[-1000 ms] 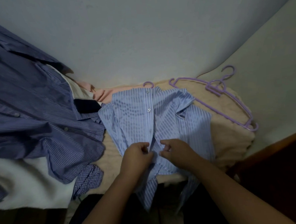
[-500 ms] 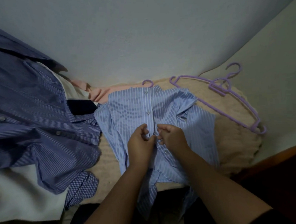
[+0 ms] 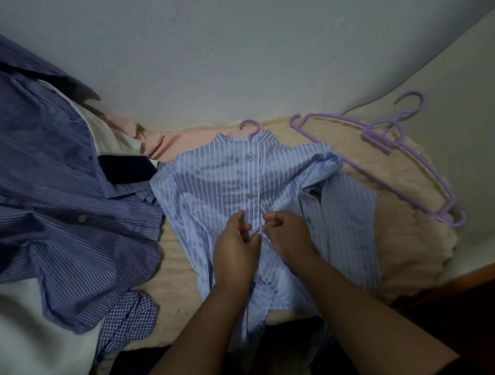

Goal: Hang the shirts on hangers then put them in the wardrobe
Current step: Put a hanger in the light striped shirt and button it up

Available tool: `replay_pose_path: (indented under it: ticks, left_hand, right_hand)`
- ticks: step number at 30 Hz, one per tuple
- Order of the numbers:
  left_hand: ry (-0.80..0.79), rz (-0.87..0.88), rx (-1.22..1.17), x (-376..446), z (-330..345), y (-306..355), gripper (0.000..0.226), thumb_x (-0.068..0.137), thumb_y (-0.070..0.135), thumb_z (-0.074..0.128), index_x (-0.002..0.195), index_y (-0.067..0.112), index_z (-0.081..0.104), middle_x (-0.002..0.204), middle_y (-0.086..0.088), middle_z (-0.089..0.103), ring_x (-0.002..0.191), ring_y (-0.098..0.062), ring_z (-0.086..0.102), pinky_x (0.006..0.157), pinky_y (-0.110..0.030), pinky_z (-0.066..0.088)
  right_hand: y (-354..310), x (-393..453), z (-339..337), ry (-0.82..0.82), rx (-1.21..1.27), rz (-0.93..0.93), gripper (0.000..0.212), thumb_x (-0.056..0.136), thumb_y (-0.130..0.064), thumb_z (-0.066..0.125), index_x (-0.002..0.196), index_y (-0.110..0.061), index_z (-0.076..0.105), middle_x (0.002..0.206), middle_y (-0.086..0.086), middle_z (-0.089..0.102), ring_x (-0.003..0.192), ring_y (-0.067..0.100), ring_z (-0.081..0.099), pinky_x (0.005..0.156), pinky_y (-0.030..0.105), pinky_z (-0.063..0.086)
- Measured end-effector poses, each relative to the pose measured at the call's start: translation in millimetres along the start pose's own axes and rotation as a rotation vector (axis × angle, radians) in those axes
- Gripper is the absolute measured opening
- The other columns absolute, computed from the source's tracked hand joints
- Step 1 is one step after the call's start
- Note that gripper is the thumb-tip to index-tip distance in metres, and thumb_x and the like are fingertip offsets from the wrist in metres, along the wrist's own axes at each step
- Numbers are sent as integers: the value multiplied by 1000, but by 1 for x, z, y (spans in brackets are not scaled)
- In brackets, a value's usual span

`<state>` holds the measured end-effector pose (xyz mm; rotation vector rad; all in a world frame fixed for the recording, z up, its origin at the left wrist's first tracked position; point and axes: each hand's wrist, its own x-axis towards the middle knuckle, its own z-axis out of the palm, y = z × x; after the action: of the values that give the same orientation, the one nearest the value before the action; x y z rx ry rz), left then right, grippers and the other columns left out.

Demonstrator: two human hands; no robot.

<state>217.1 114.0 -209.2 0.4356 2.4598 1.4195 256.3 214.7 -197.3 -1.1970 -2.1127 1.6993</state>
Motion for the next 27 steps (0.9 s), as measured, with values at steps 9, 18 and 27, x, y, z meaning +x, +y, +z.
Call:
replay_pose_path:
  ticks: [9, 18, 27]
  left_hand:
    - [66, -55, -97, -7, -6, 13, 49, 93, 18, 60, 140, 18, 45, 66, 8, 60, 53, 4, 54, 50, -9, 40]
    - [147, -116, -282, -11, -3, 14, 44, 91, 16, 63, 133, 12, 52, 68, 0, 61, 60, -10, 56, 58, -9, 43]
    - [64, -92, -296, -10, -6, 23, 40, 89, 13, 66, 127, 13, 54, 82, 6, 69, 65, 13, 60, 62, -5, 45]
  right_hand:
    - [-5, -2, 2, 57, 116, 73, 12, 81, -6, 67, 76, -17, 69, 77, 9, 69, 78, 26, 65, 78, 40, 54]
    - [-15, -16, -4, -8, 457, 150, 18, 85, 6, 61, 76, -8, 65, 61, 6, 64, 57, 13, 62, 57, 19, 54]
    - [-14, -15, -9, -39, 426, 71, 19, 85, 5, 61, 76, -11, 65, 69, 5, 66, 65, 14, 63, 63, 19, 55]
